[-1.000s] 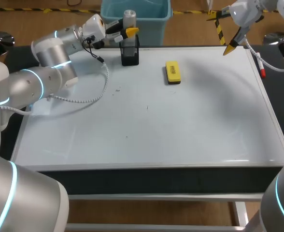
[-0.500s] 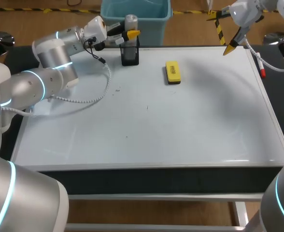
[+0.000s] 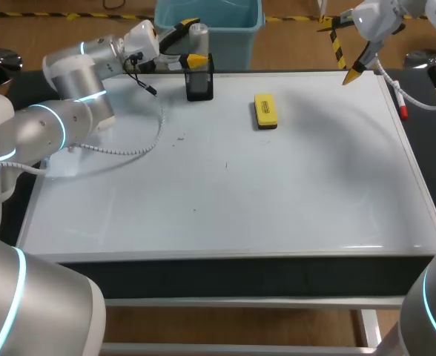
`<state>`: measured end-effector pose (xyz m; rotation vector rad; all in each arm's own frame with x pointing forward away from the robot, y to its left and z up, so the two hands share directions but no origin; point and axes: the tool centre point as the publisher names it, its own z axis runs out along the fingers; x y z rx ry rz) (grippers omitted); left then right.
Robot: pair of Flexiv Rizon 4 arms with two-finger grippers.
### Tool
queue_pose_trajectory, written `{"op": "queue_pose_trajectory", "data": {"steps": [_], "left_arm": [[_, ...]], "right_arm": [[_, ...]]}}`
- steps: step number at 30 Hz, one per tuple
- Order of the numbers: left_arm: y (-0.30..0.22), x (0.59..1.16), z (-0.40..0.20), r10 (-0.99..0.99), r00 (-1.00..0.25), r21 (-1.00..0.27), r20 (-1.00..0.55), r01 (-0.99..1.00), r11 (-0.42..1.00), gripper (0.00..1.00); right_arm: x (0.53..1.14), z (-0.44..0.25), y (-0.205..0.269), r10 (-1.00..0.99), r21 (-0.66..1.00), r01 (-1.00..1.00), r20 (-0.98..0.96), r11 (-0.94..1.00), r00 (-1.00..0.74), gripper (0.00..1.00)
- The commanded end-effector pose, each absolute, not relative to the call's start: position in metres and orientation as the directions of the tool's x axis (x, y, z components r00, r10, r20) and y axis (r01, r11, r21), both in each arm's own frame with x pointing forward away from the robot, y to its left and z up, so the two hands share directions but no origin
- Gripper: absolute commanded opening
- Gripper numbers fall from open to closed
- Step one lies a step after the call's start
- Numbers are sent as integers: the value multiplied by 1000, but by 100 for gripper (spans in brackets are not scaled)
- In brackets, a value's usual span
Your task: Pick up the inspection probe, press it on each red-marked spot on the whiteboard one by one, put down the probe, pick up the eraser, and wipe off all the red marks.
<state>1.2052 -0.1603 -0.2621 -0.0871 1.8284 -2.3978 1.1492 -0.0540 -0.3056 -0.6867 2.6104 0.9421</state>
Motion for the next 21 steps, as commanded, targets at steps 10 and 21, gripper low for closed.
{"op": "queue_pose_trajectory", "data": {"steps": [10,21], "left_arm": [[-108,1167,-244,-344,-937,-998,-66,67,8,100],[-70,1130,-249,-465,-879,-987,-102,34,154,100]], "right_arm": [[1150,-305,-54,-342,520,-523,-407,675,-847,100],[1150,-305,-54,-342,520,-523,-407,675,-847,100]]}}
